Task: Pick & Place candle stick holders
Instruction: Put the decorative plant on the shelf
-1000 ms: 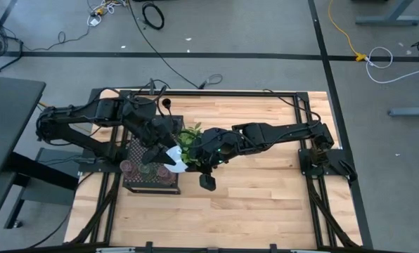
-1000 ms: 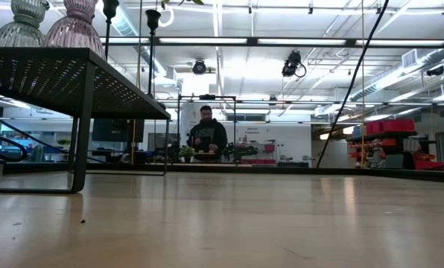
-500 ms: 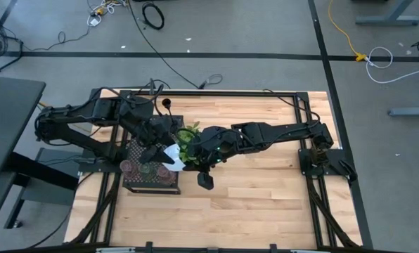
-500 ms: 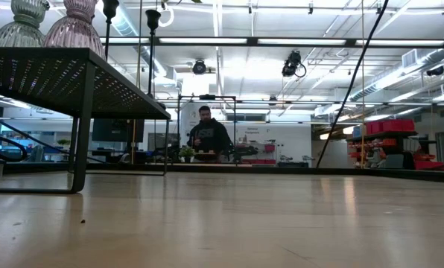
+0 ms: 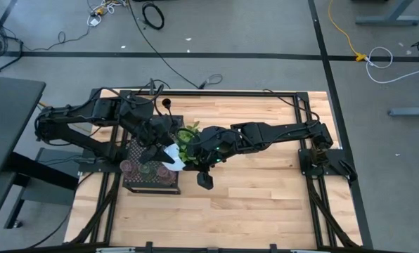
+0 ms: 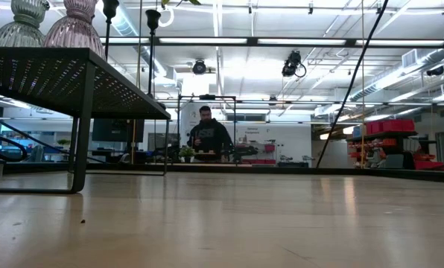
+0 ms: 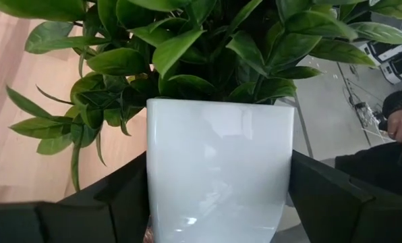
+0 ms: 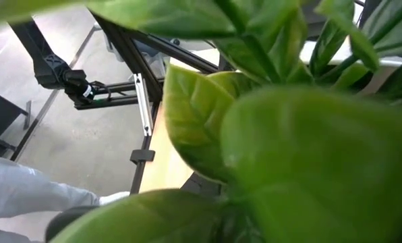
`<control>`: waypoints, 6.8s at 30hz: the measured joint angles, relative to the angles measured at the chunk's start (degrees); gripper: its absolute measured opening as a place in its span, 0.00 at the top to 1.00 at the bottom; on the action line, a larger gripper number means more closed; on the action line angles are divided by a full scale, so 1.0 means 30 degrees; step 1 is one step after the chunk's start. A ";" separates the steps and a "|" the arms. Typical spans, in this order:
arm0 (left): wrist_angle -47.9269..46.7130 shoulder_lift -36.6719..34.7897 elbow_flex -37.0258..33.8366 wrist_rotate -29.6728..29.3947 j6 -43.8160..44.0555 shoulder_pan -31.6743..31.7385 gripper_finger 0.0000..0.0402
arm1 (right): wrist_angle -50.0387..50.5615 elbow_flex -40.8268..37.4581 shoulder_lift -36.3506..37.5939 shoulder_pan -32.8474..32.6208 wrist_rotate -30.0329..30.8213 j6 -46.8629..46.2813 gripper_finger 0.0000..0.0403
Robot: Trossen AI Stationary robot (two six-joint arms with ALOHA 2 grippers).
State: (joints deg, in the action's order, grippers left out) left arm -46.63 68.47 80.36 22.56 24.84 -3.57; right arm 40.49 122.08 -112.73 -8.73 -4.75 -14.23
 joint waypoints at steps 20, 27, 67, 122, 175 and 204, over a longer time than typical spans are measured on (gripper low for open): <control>0.0087 -0.0452 -0.0029 -0.0181 0.0007 0.0714 0.27 | 0.0030 0.0007 0.0024 0.0131 -0.0336 0.0077 0.95; 0.0287 -0.1854 -0.0073 -0.0788 0.0117 0.1140 0.27 | -0.1297 0.0106 0.0166 0.0211 0.0036 0.0148 0.92; -0.0889 -0.8503 -0.0022 -0.4116 0.0015 0.1107 0.28 | -0.0630 0.0029 0.1428 -0.0188 0.1258 -0.1453 0.72; -0.0443 -1.7957 -0.7324 -0.5315 -0.2544 0.1137 0.28 | -0.8464 -0.0007 0.1188 -0.0172 0.2441 -0.3189 0.74; 0.1831 -2.2746 -1.5429 -0.5627 -0.3961 0.1137 0.28 | -0.5741 0.0007 0.1275 -0.0357 0.3545 -0.5611 0.74; 0.7733 -2.2724 -2.0841 -0.7104 -0.1889 0.1127 0.28 | -0.5909 0.0015 0.1290 -0.0372 0.2718 -0.4651 0.74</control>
State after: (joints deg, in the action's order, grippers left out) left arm -23.43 0.30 17.83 1.25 19.17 -0.19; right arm 22.76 122.13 -108.86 -9.85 3.40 -28.18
